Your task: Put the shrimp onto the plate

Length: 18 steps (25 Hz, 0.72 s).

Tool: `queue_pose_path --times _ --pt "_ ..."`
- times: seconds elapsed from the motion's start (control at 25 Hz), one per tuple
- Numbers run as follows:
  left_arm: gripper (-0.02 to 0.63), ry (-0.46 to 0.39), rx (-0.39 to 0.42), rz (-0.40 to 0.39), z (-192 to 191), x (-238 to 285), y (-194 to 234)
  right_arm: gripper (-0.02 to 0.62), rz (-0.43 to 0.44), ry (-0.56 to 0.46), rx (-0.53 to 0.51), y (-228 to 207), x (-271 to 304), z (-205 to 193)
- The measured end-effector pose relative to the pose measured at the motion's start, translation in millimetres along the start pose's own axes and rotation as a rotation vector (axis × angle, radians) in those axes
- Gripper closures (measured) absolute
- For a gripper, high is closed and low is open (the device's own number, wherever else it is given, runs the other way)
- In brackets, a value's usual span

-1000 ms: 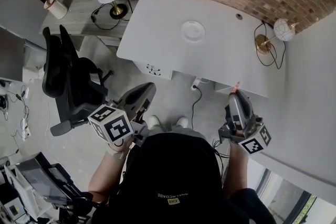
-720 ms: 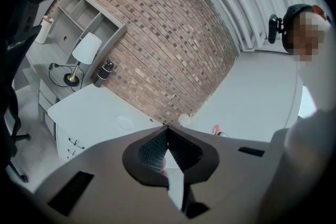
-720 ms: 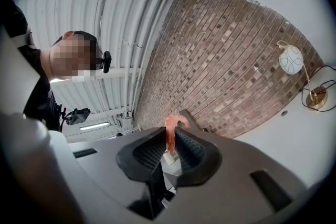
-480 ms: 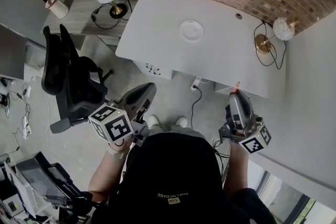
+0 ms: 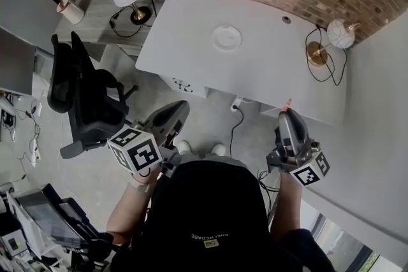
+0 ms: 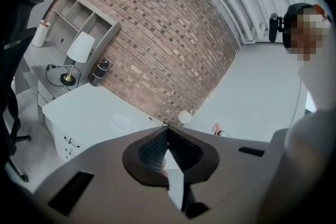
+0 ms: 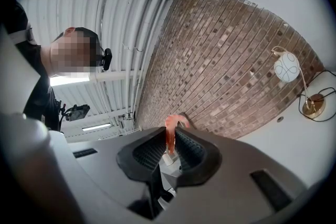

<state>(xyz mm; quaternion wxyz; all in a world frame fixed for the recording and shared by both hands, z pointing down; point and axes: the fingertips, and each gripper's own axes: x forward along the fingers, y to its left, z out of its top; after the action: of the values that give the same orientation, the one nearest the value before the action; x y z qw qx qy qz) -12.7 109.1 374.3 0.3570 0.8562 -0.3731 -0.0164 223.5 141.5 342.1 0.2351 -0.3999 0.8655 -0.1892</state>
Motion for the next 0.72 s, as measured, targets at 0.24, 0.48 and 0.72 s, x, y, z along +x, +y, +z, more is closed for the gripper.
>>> queue_pose_path --times 0.24,0.48,0.72 --pt "0.603 0.008 0.019 0.020 -12.7 6.9 -11.1 0.543 0.005 -0.014 0.004 -17.8 -13.3 7.7" --pt "0.603 0.011 0.013 0.025 -18.1 11.1 -14.8 0.543 0.011 -0.019 0.011 -20.0 -17.6 7.9" --pt "0.603 0.012 0.008 0.004 -17.8 20.3 -13.7 0.543 -0.017 -0.018 0.010 -27.6 -21.3 5.2"
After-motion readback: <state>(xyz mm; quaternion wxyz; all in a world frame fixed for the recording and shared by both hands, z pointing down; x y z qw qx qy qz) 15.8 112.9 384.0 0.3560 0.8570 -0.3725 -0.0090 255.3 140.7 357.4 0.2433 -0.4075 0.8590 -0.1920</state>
